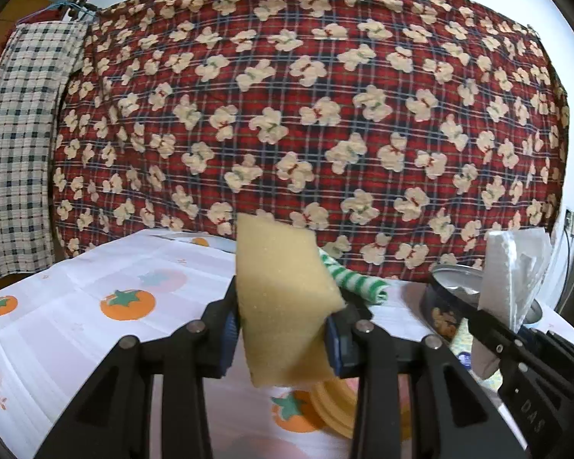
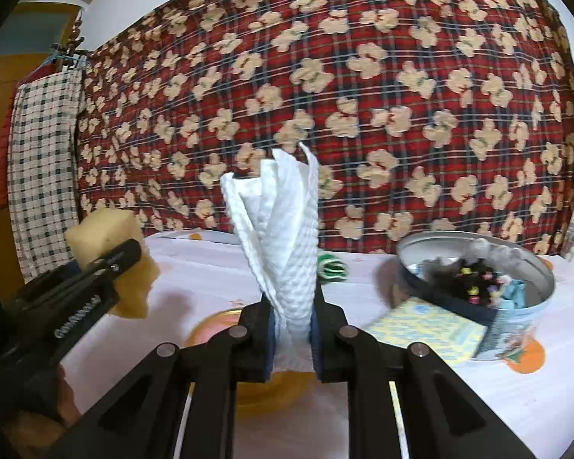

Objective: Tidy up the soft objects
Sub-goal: 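Carry the white towel and tan sponge in both tools over the metal tin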

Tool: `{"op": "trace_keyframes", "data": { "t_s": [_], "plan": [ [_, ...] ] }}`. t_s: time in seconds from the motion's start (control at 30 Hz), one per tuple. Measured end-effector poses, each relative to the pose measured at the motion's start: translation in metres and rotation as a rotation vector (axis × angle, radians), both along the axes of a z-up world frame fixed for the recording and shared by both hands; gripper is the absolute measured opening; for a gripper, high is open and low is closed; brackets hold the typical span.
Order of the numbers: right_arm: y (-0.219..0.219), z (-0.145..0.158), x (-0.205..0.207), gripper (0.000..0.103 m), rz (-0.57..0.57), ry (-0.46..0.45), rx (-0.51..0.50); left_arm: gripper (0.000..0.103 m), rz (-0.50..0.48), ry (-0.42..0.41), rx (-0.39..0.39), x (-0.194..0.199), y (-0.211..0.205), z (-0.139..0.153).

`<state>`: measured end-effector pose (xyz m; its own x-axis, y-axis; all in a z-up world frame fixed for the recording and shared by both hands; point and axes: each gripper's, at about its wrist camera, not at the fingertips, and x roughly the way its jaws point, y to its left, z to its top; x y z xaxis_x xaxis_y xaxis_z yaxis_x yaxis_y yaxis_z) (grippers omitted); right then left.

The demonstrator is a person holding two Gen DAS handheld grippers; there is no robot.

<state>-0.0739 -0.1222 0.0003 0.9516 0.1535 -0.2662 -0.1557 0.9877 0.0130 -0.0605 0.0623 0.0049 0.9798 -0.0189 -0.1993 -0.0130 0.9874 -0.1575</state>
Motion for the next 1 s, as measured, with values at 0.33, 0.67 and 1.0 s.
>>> {"op": "trace_keyframes", "data": {
  "t_s": [0.33,0.67,1.0],
  "plan": [
    [-0.053,0.004,-0.004,0.016,-0.084,-0.019,-0.022,0.036,-0.066,0.007,-0.014,-0.003,-0.032,0.001],
    [-0.11,0.009,-0.005,0.016,-0.199,-0.054,-0.057,0.036,-0.156,-0.002,0.014,-0.003,-0.079,0.004],
    [-0.169,0.017,0.011,0.016,-0.324,-0.075,-0.053,0.036,-0.282,-0.039,0.042,0.003,-0.138,0.023]
  ]
}}
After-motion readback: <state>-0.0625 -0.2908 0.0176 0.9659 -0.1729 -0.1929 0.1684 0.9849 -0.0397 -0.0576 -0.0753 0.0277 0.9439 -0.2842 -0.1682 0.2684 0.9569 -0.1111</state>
